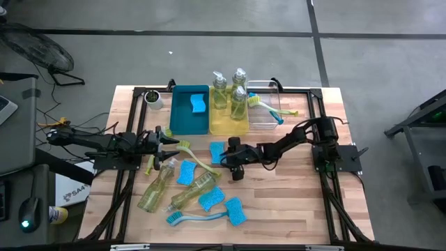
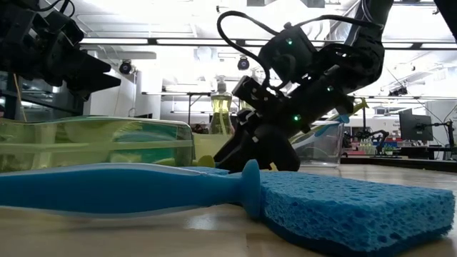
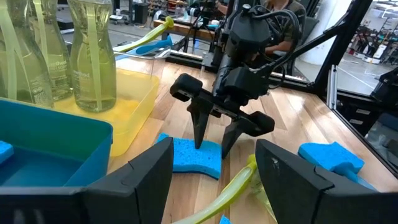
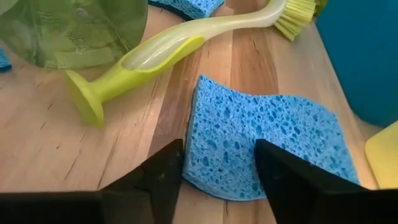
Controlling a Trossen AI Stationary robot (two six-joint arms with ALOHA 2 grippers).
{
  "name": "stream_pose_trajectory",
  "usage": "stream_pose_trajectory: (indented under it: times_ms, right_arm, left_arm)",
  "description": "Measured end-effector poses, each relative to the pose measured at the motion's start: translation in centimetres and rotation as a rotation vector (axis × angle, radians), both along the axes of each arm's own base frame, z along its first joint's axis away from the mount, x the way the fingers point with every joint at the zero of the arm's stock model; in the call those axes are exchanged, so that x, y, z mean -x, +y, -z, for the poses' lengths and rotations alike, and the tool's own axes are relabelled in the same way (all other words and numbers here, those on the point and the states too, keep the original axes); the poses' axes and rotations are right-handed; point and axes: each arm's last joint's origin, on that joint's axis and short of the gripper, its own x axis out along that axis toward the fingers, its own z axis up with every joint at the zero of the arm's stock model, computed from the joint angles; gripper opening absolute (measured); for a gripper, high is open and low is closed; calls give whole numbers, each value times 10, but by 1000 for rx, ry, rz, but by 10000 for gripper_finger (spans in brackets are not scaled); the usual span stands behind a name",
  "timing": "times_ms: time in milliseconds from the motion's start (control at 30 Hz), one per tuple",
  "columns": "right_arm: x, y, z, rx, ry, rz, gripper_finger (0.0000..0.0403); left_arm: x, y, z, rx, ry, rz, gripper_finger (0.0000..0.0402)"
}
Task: Pick & Place Kitchen Sink Supplies
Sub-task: Put the blue sponge into the blue bin
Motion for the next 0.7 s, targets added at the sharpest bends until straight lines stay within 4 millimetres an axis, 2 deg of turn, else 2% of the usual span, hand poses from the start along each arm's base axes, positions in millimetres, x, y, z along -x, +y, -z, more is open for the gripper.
stream_pose_trajectory:
  times_ms: [567, 700]
  right_arm:
    - [1, -1, 1, -14, 10, 26, 18]
    - [1, -1, 1, -17, 9, 28, 8]
  left_arm:
    - [0, 0, 0, 2, 0, 0, 223]
    - [0, 0, 0, 3, -1, 0, 223]
